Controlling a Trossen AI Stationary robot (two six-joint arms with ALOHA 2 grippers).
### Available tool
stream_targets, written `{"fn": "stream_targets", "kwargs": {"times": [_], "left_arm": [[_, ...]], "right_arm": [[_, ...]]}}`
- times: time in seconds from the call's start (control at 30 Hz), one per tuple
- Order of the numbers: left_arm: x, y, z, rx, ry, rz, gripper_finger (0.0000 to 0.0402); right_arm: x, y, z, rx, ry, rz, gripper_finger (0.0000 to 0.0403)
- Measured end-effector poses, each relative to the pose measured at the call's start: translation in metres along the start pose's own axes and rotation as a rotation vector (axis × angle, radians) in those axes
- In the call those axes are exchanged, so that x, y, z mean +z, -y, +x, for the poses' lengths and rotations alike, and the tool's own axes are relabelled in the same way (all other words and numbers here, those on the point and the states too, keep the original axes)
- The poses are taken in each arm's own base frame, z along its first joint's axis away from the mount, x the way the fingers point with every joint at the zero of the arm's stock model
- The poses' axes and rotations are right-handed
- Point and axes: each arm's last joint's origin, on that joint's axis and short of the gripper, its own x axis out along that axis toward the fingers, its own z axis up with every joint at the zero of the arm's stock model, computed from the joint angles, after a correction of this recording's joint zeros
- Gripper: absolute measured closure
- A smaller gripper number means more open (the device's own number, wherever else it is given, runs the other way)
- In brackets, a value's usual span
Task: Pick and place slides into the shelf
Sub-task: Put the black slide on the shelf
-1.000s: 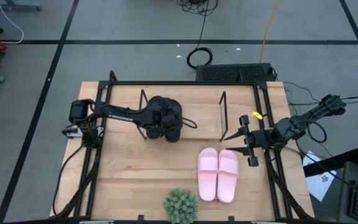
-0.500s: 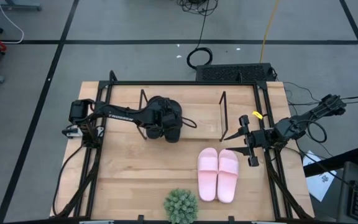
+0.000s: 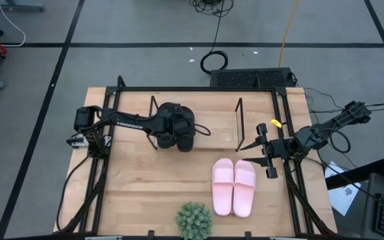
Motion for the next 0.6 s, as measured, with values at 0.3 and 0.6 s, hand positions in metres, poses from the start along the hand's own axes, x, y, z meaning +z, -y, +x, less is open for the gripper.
{"fn": "stream_targets", "kwargs": {"times": [0.3, 0.6], "left_arm": [[0.0000, 0.0001, -0.0001, 0.000, 0.000, 0.001, 0.0319], [0.0002, 0.0008, -0.0001, -0.025, 0.006, -0.006, 0.0318]], "right_arm": [[0.0000, 0.0000, 0.0000, 0.000, 0.000, -0.002, 0.0259], [0.0000, 0.0000, 0.0000, 0.000, 0.000, -0.003, 0.0259]]}}
